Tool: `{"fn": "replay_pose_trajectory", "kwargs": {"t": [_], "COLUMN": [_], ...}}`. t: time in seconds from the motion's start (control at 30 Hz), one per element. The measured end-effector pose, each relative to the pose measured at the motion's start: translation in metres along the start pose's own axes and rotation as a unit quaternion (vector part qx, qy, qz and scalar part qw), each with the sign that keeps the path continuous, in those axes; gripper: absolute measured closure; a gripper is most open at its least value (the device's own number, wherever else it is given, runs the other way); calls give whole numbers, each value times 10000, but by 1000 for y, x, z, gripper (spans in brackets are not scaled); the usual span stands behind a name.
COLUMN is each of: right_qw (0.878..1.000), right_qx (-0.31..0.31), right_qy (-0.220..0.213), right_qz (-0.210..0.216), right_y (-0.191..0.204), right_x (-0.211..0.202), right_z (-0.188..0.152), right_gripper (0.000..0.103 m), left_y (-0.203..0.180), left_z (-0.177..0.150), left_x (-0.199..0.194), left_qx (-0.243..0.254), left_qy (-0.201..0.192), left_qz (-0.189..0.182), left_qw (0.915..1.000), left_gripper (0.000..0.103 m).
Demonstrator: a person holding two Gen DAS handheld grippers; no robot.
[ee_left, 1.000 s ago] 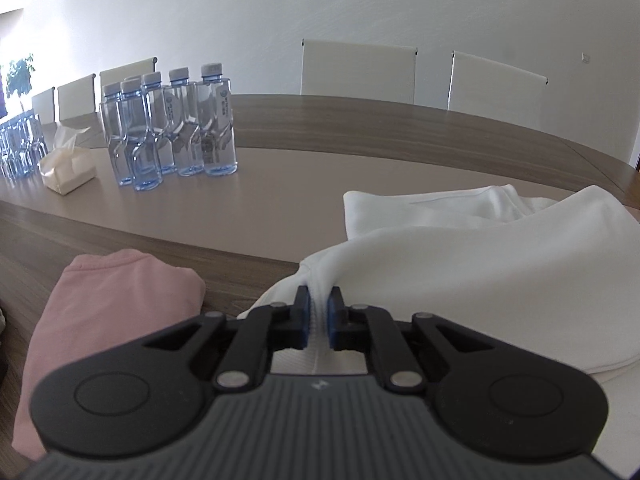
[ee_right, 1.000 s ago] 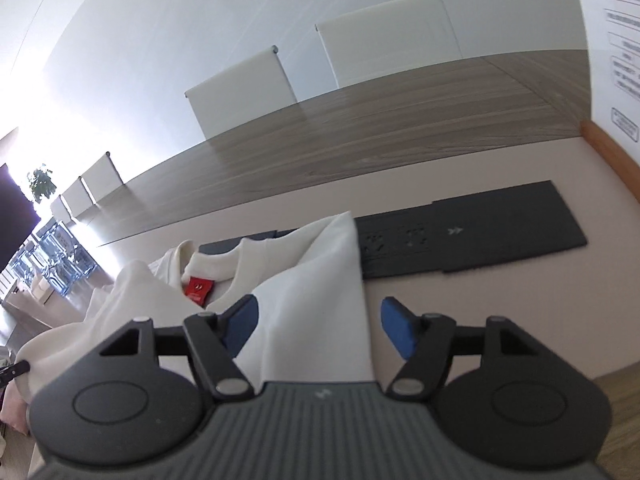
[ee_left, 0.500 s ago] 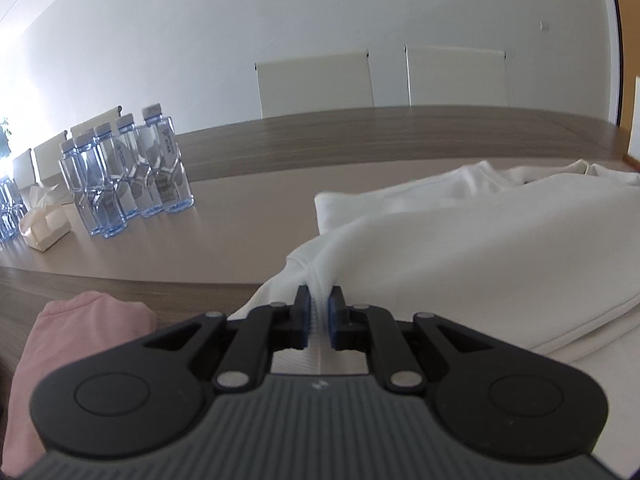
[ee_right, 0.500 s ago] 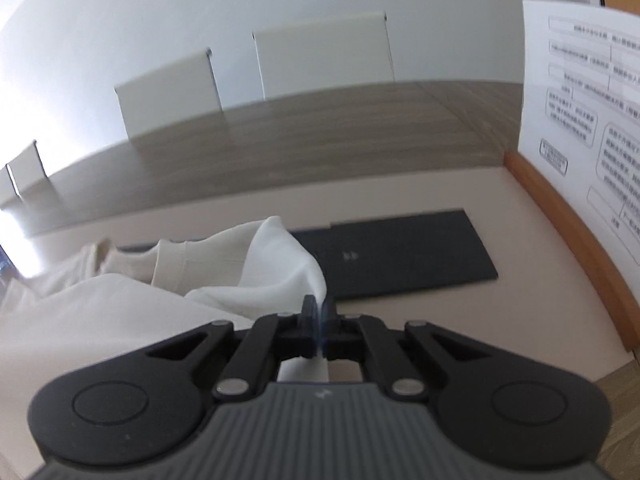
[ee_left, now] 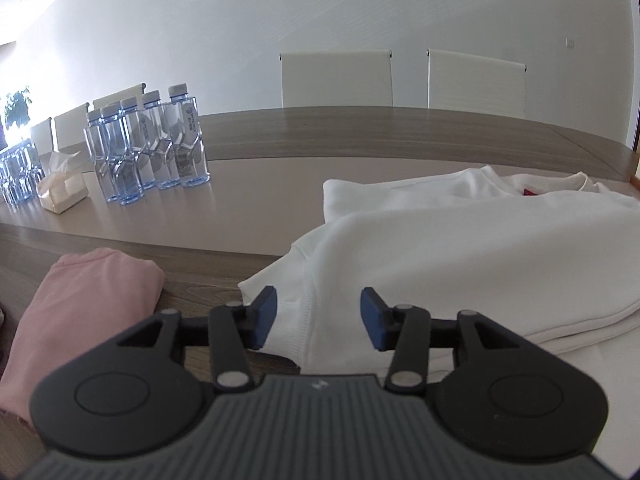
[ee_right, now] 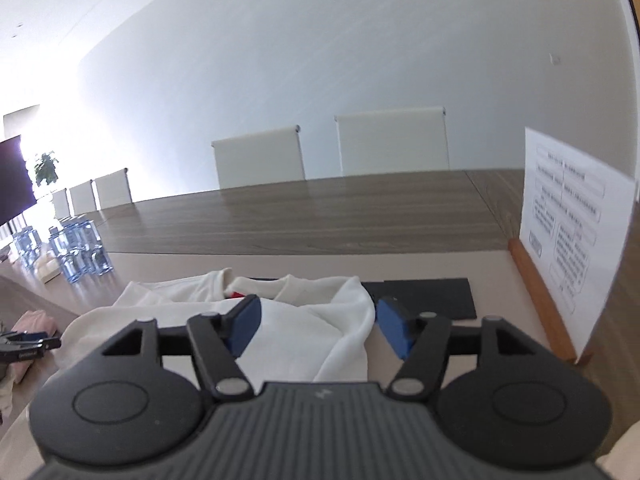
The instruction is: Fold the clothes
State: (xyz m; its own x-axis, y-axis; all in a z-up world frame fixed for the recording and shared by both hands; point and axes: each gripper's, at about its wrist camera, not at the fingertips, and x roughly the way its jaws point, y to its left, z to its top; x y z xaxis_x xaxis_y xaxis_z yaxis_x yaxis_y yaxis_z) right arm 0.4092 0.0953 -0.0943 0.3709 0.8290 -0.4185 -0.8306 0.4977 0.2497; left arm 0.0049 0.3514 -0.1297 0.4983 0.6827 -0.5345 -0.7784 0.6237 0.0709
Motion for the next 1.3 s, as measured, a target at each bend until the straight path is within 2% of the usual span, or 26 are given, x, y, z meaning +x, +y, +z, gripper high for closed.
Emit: {"fn": "replay_pose_trajectory", "kwargs": {"t": [0.13, 0.3, 0.37, 0.5, 0.57, 0.67, 0.77, 0.87, 0.97, 1.0, 1.13, 1.2, 1.3], "right_qw": [9990, 9950, 9947, 9951, 9944, 9875, 9713, 9524, 9512, 9548, 9740, 9807, 9889], "right_qx": [-247, -556, -758, -873, -940, -972, -550, 9, 141, 87, -633, -963, -899], "right_qy": [-289, -650, -496, -341, -481, -883, -1529, -2181, -2275, -2175, -1189, -691, -180], "right_qz": [228, 513, 495, 322, 12, -876, -1736, -2128, -2078, -2024, -1822, -1553, -1171], "right_y": [17, 38, 55, 81, 83, 77, 53, 31, 27, 29, 46, 53, 53], "right_x": [-84, -189, -216, -278, -320, -389, -468, -535, -559, -556, -490, -457, -423], "right_z": [-21, -47, -74, -122, -135, -134, -115, -100, -112, -119, -161, -185, -217], "right_gripper": [27, 29, 40, 40, 41, 41, 42, 42, 42, 42, 42, 42, 43], "left_y": [-10, -38, -53, -85, -93, -97, -102, -101, -101, -100, -100, -104, -109], "left_z": [-14, -45, -63, -92, -102, -112, -119, -122, -125, -126, -129, -130, -133], "left_x": [-42, -105, -127, -145, -142, -133, -128, -131, -132, -132, -136, -137, -143], "left_qx": [-242, -692, -804, -527, -417, -443, -433, -450, -388, -399, -328, -203, -24], "left_qy": [28, 8, -8, -89, 2, 201, 303, 193, 242, 231, 189, 199, 43], "left_qz": [-315, -875, -1245, -1505, -1615, -1704, -1657, -1640, -1767, -1804, -1965, -1987, -1930], "left_qw": [9992, 9938, 9890, 9872, 9860, 9842, 9848, 9852, 9832, 9825, 9798, 9796, 9812], "left_gripper": [43, 25, 23, 23, 23, 23, 23, 21, 18, 17, 17, 17, 17]}}
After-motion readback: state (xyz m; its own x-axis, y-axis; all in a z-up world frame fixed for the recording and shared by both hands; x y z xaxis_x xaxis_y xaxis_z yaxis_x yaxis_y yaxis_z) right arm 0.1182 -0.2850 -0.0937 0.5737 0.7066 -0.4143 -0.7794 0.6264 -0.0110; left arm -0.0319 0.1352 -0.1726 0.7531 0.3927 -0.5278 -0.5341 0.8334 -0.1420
